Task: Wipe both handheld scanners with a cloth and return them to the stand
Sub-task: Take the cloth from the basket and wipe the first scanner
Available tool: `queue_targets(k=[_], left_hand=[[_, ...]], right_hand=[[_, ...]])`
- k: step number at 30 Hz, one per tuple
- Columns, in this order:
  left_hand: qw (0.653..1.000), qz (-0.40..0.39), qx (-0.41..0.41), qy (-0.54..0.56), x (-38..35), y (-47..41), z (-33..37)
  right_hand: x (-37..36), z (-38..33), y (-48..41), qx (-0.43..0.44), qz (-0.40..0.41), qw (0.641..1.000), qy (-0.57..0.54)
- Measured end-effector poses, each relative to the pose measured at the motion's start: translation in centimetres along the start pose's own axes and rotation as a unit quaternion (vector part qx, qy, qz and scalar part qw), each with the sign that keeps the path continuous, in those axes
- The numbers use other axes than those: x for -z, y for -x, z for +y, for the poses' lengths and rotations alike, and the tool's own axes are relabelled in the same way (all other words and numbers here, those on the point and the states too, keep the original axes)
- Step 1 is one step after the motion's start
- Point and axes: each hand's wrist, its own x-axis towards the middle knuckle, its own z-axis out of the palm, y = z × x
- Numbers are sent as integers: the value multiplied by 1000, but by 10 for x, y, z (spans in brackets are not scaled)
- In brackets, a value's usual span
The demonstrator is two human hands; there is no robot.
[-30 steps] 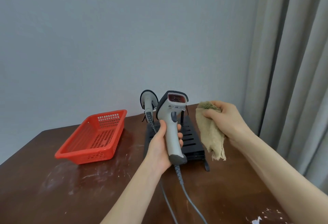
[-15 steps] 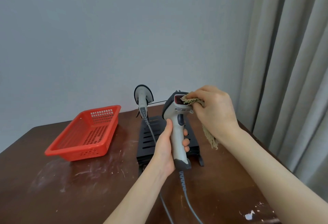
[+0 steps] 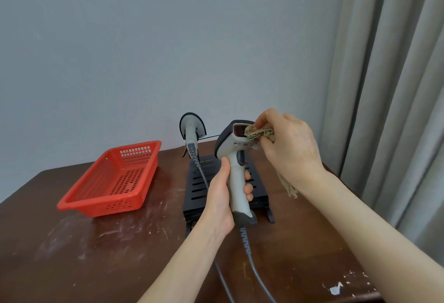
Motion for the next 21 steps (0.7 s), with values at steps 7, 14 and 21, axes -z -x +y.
queue_targets(k=[7,14,21], left_hand=[[999,9,-16,-27,0,-2,0],[998,20,-41,-37,3,-2,0],[998,20,-42,-48,3,-5,1]], right_hand=[[-4,-11,0,-3,20,997,-68],[-3,-6,1,2,-4,1000,-23],[-3,-12,-1,-6,-13,996,-89]])
